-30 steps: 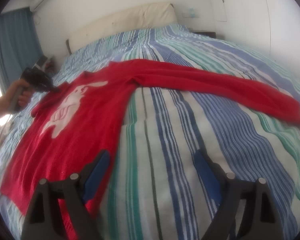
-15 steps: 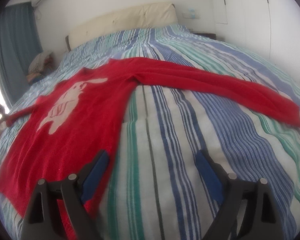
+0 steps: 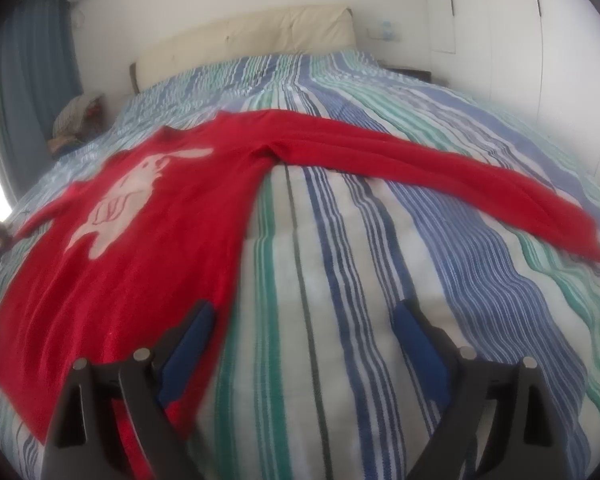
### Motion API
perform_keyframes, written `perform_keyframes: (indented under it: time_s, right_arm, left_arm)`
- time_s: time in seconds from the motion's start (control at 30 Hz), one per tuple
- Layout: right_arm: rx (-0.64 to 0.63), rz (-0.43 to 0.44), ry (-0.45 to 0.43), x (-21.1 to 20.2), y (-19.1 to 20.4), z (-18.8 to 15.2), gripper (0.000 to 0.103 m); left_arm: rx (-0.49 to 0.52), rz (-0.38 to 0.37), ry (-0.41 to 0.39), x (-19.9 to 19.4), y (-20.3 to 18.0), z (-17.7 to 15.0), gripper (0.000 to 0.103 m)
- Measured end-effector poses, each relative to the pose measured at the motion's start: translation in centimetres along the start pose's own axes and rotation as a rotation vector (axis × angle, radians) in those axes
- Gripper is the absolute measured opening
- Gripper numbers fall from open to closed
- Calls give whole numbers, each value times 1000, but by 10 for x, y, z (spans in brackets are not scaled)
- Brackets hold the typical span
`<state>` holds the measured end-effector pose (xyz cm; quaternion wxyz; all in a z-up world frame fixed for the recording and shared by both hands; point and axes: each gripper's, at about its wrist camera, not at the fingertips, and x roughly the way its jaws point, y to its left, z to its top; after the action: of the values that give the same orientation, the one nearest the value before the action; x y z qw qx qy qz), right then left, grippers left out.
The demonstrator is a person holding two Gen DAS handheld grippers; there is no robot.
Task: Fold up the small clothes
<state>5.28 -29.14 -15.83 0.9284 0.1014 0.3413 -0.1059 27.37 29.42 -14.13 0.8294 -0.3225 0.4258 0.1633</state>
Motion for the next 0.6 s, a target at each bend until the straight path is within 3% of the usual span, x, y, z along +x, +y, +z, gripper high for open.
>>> perform_keyframes:
  time_s: [0.03, 0.13, 0.2, 0.3, 0.33, 0.37, 0.47, 0.6]
  right_arm:
    - [0, 0, 2, 0, 0, 0, 91]
    - [5, 5, 7, 1, -1, -1, 91]
    - [8, 7, 13, 3, -2, -1, 91]
    - [6, 7, 18, 4, -2, -1, 92]
    - [7, 8, 17, 3, -2, -1, 92]
    - [9, 12, 14, 2, -2, -1, 92]
    - [24, 27, -1, -2, -4, -2, 92]
    - [63, 54, -30, -21, -10, 5, 92]
  left_arm:
    - [2, 39, -23, -2, 3, 0, 1]
    - [-6, 65, -17, 0, 12, 2, 1]
    - [63, 100, -25, -5, 3, -1, 4]
    - [121, 150, -53, -34, -4, -10, 35]
    - [138, 121, -63, -49, -3, -14, 62]
    - [154, 87, -86, -66, -2, -20, 78]
    - [217, 12, -145, -117, 3, -41, 83]
    - [356, -98, -121, -172, 2, -80, 85]
